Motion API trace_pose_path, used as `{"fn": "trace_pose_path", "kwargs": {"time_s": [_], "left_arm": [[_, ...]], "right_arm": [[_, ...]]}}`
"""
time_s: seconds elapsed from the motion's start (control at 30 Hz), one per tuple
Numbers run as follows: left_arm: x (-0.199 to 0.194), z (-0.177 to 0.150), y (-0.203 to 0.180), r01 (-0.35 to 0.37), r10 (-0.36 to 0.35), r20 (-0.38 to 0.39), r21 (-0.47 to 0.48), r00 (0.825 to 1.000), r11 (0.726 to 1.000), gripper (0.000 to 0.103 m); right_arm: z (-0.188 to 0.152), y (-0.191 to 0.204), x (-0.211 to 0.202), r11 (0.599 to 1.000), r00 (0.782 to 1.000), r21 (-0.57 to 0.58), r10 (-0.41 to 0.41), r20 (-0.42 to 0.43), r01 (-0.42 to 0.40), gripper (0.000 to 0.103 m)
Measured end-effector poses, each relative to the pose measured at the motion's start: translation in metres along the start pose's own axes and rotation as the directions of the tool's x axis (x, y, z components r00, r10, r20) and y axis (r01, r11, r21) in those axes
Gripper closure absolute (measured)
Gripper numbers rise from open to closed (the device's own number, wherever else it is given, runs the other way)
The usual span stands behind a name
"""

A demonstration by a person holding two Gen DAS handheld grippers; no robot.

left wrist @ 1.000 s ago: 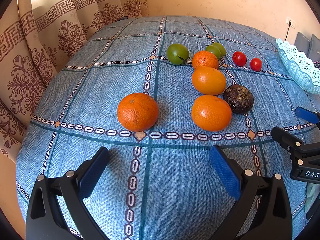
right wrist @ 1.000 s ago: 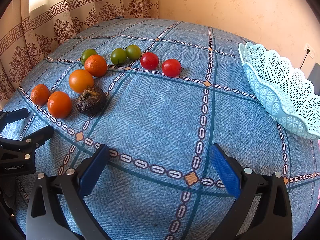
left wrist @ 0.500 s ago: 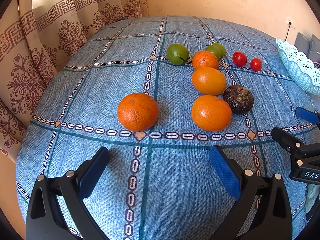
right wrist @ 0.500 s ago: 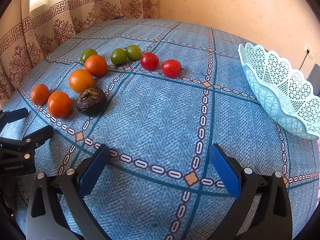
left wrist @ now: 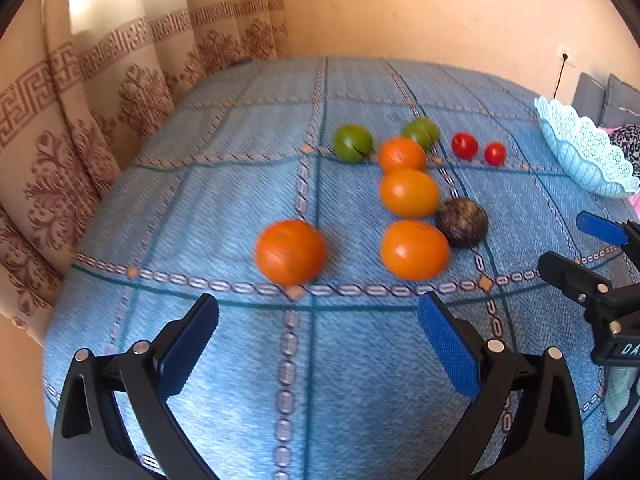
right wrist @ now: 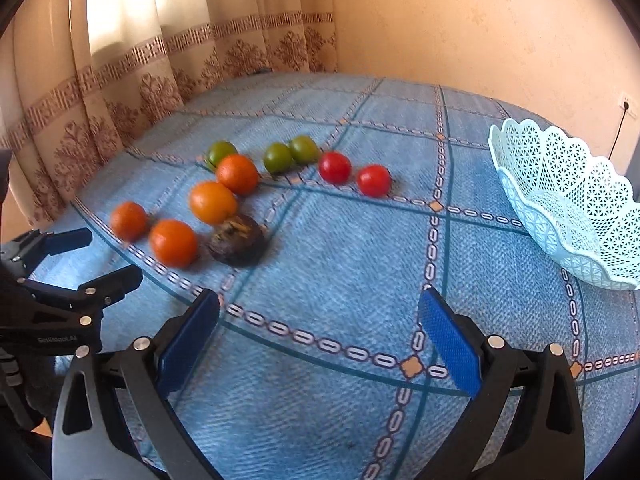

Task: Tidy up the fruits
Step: 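Grasp the large orange with the left tool while the right tool grasps the dark brown fruit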

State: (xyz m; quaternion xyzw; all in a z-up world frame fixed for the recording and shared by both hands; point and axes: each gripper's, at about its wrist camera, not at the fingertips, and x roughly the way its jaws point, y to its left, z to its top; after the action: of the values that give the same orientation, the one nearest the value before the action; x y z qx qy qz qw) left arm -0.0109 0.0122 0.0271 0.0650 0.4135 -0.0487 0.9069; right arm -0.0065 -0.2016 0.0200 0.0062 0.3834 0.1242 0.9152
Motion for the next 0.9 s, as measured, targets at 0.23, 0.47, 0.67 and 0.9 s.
{"fn": "trace_pose_path", "kwargs": {"time_s": [0.23, 0.47, 0.67, 0.9], "left_arm": [[0.002, 0.009, 0.022, 0.028, -0.027, 0.025, -0.030, 0.999, 0.999, 0.005], [0.027, 0.015, 0.026, 0.062, -0.063, -0.034, -0.040, 0.997, 0.997, 0.032], [0.037, 0.021, 0.025, 0.098, -0.099, -0.025, -0.034, 0.995, 0.995, 0.055], [0.032, 0.022, 0.033, 0.146, -0.146, 0.007, -0.048, 0.989, 0.988, 0.063]], "right_arm": [[0.007, 0.005, 0.000, 0.999, 0.999, 0.010, 0.039, 0.021, -0.039, 0.002], [0.005, 0.010, 0.009, 0.998, 0.998, 0.002, 0.061, -0.005, -0.061, 0.019], [0.009, 0.014, 0.021, 0.996, 0.996, 0.003, 0.086, -0.040, -0.086, 0.029], [0.024, 0.028, 0.040, 0.992, 0.990, -0.033, 0.115, -0.078, -0.118, 0.038]]}}
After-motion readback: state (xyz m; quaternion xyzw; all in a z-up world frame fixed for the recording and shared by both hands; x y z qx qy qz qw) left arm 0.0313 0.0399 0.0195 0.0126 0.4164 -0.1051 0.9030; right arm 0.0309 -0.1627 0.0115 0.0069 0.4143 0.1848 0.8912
